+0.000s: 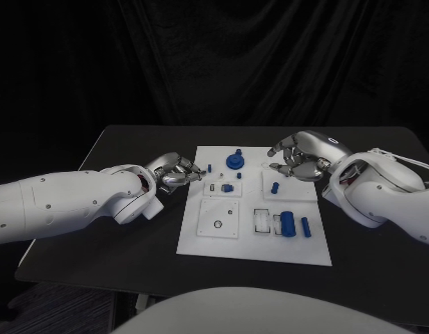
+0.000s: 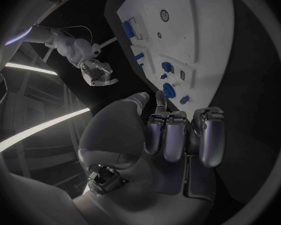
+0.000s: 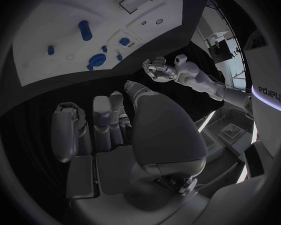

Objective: Assemble the parts on the task board

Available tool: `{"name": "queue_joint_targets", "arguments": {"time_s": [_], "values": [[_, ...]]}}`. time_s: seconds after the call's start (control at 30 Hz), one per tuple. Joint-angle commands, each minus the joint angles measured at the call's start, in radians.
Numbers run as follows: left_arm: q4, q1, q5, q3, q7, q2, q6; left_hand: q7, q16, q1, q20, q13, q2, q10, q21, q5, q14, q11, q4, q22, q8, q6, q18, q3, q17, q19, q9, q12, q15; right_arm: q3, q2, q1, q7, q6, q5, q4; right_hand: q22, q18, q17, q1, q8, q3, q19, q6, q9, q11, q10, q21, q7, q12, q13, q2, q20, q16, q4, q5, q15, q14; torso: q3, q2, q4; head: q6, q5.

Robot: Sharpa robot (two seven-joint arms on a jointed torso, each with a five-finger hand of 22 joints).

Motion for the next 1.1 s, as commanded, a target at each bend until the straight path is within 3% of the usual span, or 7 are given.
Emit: {"name": "queue_joint_targets", "arguments": {"time_s": [0.03, 0.07, 0.13, 0.4, 0.6, 0.87, 1.1], "values": [[0.007, 0.007, 0.064, 0.001, 0.059, -0.004, 0.030, 0.001, 0.003, 0.015, 0.007, 0.263, -0.002, 0.104, 0.004, 0.007, 0.107, 0.007, 0.002, 0.198, 0.000, -0.007, -0.019, -0.004, 0.263, 0.041, -0.003, -0.001, 0.007, 0.000, 0.026, -0.015, -0.090, 0.046, -0.148, -0.013, 0.197, 0.011, 0.021, -0.015, -0.008, -0.014, -0.009, -0.010, -0.002, -0.002, 0.039, -0.018, -0.003, 0.038, 0.047, -0.004, -0.001, 0.021, 0.000, -0.017, -0.001, 0.018, -0.0099, 0.005, 0.0109, 0.000, -0.008], [0.007, 0.010, 0.066, 0.001, 0.059, -0.005, 0.033, 0.001, 0.003, 0.018, 0.008, 0.263, -0.002, 0.104, 0.004, 0.011, 0.107, 0.007, 0.002, 0.198, 0.000, -0.008, -0.019, -0.005, 0.263, 0.040, -0.004, -0.001, 0.007, 0.000, 0.040, -0.021, -0.100, 0.052, -0.170, -0.020, 0.149, 0.045, 0.086, -0.019, -0.005, -0.025, -0.101, -0.006, -0.002, -0.004, 0.121, -0.162, -0.007, 0.114, 0.149, -0.005, -0.001, 0.082, -0.006, -0.023, -0.005, 0.055, -0.0121, 0.006, 0.0130, 0.000, -0.011], [0.006, 0.013, 0.067, 0.001, 0.058, -0.004, 0.037, 0.002, 0.003, 0.025, 0.009, 0.263, -0.002, 0.104, 0.004, 0.018, 0.107, 0.008, 0.001, 0.199, 0.000, -0.012, -0.019, -0.007, 0.263, 0.041, -0.007, -0.001, 0.008, 0.000, 0.056, -0.029, -0.112, 0.060, -0.195, -0.030, 0.151, 0.043, 0.118, -0.022, -0.004, -0.031, -0.100, -0.003, -0.002, -0.007, 0.143, -0.159, -0.009, 0.141, 0.184, -0.003, -0.003, 0.112, -0.010, -0.023, -0.005, 0.069, -0.0160, 0.007, 0.0166, 0.000, -0.017], [-0.011, 0.018, 0.069, 0.001, 0.059, 0.013, 0.049, 0.003, 0.003, 0.039, 0.010, 0.263, -0.002, 0.104, 0.003, 0.038, 0.107, 0.009, -0.001, 0.198, 0.003, -0.016, -0.018, -0.012, 0.263, 0.039, -0.013, -0.001, 0.009, 0.000, 0.112, -0.066, -0.137, 0.098, -0.245, -0.072, 0.159, 0.038, 0.237, -0.023, -0.007, -0.049, -0.090, -0.012, -0.002, -0.005, 0.215, -0.146, -0.007, 0.219, 0.297, 0.001, -0.003, 0.215, -0.029, -0.024, -0.003, 0.118, -0.0472, 0.018, 0.0444, 0.000, -0.047], [-0.017, 0.018, 0.070, 0.001, 0.061, 0.024, 0.051, 0.003, 0.003, 0.052, 0.011, 0.263, 0.000, 0.104, 0.000, 0.055, 0.107, 0.009, -0.003, 0.197, 0.006, -0.018, -0.017, -0.015, 0.263, 0.037, -0.017, -0.001, 0.009, 0.000, 0.137, -0.087, -0.146, 0.100, -0.265, -0.100, 0.188, 0.018, 0.396, -0.029, -0.005, -0.067, -0.033, -0.018, 0.000, 0.000, 0.362, -0.054, -0.002, 0.333, 0.472, 0.013, 0.001, 0.338, -0.046, -0.021, 0.001, 0.200, -0.0765, 0.022, 0.0623, 0.000, -0.065], [-0.018, 0.018, 0.070, 0.001, 0.058, 0.026, 0.056, 0.004, 0.003, 0.054, 0.011, 0.263, 0.002, 0.104, -0.001, 0.059, 0.107, 0.009, -0.003, 0.196, 0.007, -0.018, -0.017, -0.015, 0.263, 0.036, -0.018, -0.001, 0.009, 0.001, 0.173, -0.100, -0.155, 0.086, -0.302, -0.135, 0.201, 0.009, 0.461, -0.035, -0.002, -0.077, -0.007, -0.018, 0.004, 0.001, 0.417, -0.009, -0.002, 0.368, 0.535, 0.017, 0.003, 0.381, -0.053, -0.017, 0.003, 0.235, -0.0912, 0.021, 0.0676, 0.000, -0.080], [-0.013, 0.018, 0.070, 0.001, 0.054, 0.025, 0.062, 0.003, 0.003, 0.055, 0.011, 0.263, 0.004, 0.104, -0.002, 0.062, 0.107, 0.009, -0.002, 0.195, 0.008, -0.017, -0.016, -0.015, 0.263, 0.035, -0.019, -0.001, 0.009, 0.001, 0.200, -0.106, -0.148, 0.069, -0.308, -0.156, 0.207, 0.004, 0.493, -0.030, -0.005, -0.067, 0.005, -0.027, 0.007, 0.004, 0.447, 0.017, 0.001, 0.385, 0.570, 0.026, 0.005, 0.399, -0.067, 0.083, 0.006, 0.253, -0.0926, 0.021, 0.0689, 0.000, -0.087]]}}
